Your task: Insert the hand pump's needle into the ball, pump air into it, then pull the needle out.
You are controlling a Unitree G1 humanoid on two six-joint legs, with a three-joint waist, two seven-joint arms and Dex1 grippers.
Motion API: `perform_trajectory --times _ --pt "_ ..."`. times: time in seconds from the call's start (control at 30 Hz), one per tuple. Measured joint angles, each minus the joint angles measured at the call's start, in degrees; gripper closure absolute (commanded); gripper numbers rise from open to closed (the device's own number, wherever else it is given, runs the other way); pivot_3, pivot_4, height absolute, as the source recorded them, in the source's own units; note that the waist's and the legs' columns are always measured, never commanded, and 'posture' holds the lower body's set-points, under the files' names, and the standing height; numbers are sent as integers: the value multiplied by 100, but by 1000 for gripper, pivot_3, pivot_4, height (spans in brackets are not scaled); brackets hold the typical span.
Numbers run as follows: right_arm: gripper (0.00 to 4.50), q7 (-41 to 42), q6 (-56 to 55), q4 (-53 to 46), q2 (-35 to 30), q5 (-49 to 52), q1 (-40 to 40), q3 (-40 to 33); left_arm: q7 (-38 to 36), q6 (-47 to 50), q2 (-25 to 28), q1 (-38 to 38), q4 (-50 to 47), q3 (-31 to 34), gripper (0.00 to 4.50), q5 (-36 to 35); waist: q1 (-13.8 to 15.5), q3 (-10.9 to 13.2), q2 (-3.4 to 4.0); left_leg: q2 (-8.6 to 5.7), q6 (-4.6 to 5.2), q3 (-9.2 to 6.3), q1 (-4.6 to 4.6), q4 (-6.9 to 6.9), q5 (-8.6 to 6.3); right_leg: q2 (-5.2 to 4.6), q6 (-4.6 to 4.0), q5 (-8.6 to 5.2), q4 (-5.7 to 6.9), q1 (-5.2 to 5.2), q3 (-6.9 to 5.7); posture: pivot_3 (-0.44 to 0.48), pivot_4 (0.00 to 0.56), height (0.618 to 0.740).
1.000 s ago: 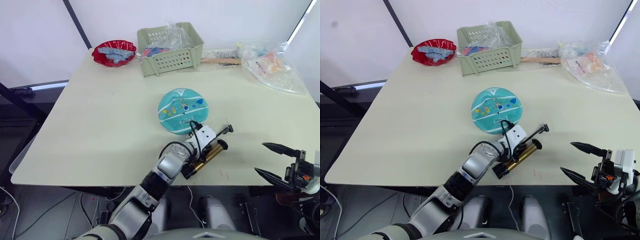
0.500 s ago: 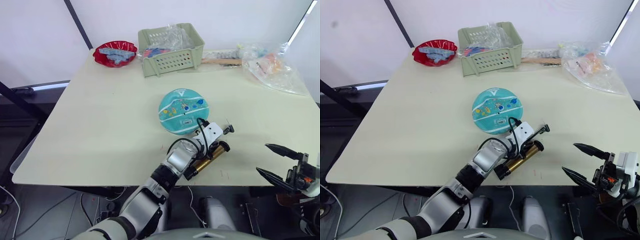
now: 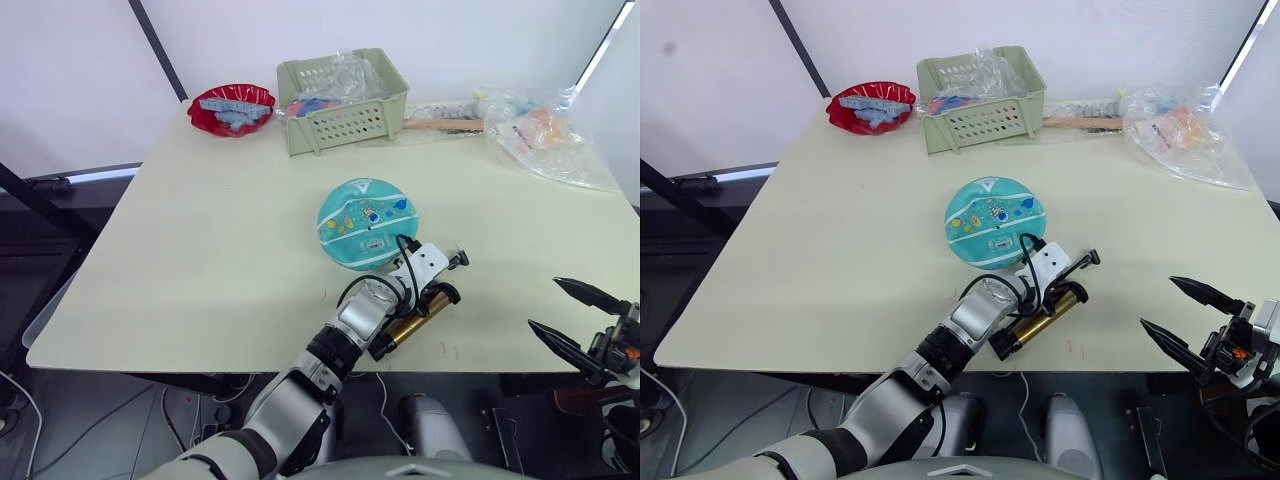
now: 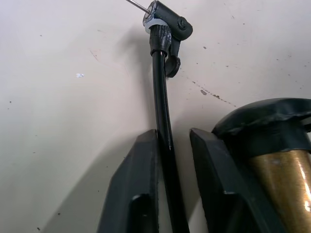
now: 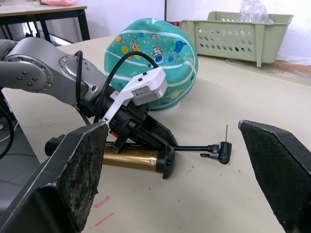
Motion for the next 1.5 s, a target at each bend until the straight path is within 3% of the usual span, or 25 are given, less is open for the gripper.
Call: perform_trajectory --times 0.4,0.9,1.2,1.5 --pt "0 53 -6 87 0 -1 -19 0 -69 32 10 38 -119 -1 4488 2 -9 -2 4 0 1 -1 0 -1 -1 1 0 -1 -1 -1 -1 0 150 740" --pt "0 -117 -5 88 189 -21 -5 1 -1094 246 518 516 -1443 -219 4488 -97 -31 -15 30 8 1 0 -7 -7 -1 5 -2 -2 -1 -12 1 0 150 740" --pt "0 -983 206 8 480 -270 -182 95 -1714 -39 896 685 -2160 48 4488 -602 -25 -17 35 9 1 1 -9 -7 -1 3 -5 0 -1 -16 4 0 150 740" --pt "0 -2606 1820 -739 695 449 -683 342 -2129 -578 963 781 -2300 280 4488 -1066 -32 -17 36 9 2 -3 -13 -6 -1 3 -26 12 0 -22 9 0 150 740"
